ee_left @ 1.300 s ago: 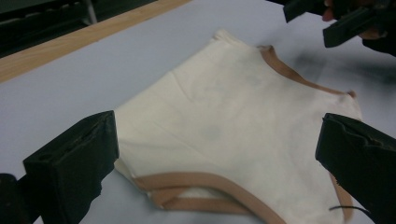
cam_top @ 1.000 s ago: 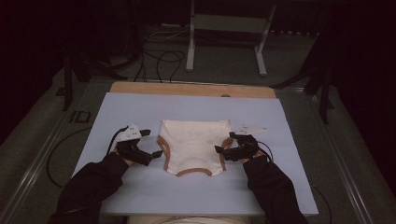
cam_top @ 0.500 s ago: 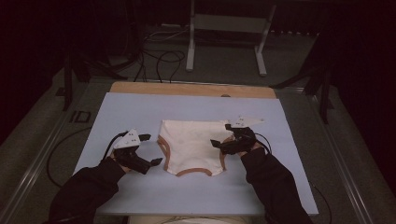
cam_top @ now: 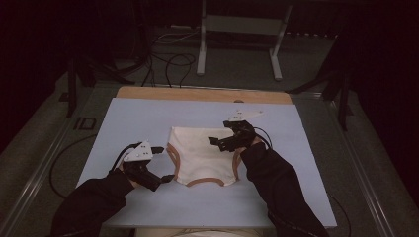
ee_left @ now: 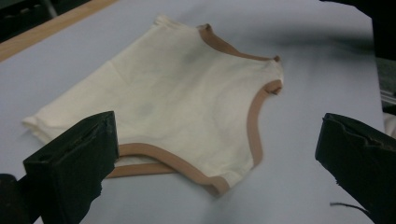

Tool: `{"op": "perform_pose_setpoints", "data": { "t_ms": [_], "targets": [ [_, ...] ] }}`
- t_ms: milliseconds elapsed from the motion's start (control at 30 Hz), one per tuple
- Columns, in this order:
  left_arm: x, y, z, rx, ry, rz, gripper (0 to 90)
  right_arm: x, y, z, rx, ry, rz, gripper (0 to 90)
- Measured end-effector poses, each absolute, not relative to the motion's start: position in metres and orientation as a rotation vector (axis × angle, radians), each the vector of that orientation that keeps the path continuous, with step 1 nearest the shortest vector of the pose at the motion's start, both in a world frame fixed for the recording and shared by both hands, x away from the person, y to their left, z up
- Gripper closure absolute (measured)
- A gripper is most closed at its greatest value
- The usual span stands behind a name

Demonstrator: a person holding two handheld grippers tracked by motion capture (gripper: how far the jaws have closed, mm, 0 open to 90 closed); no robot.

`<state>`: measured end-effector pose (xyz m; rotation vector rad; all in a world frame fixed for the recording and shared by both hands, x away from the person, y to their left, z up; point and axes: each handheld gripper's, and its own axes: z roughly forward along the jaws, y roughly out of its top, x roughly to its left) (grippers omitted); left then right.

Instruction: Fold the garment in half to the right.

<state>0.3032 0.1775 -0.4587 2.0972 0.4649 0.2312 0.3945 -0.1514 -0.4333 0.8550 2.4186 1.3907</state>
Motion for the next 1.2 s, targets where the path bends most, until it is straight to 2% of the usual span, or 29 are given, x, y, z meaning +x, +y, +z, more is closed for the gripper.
{"op": "perform_pose_setpoints", "data": {
  "t_ms": [667,1200],
  "targets": [
    [0.298,0.164,-0.47,2.14,0.382,0.184,0.5,0.422,-0.098,-0.442,0.824,2.506,1.347,9.8],
    [0.306,0.153,-0.483,2.2,0.316,0.181,5.7,0.44,-0.063,-0.452,0.84,2.551,1.322,9.9]
  ]
}}
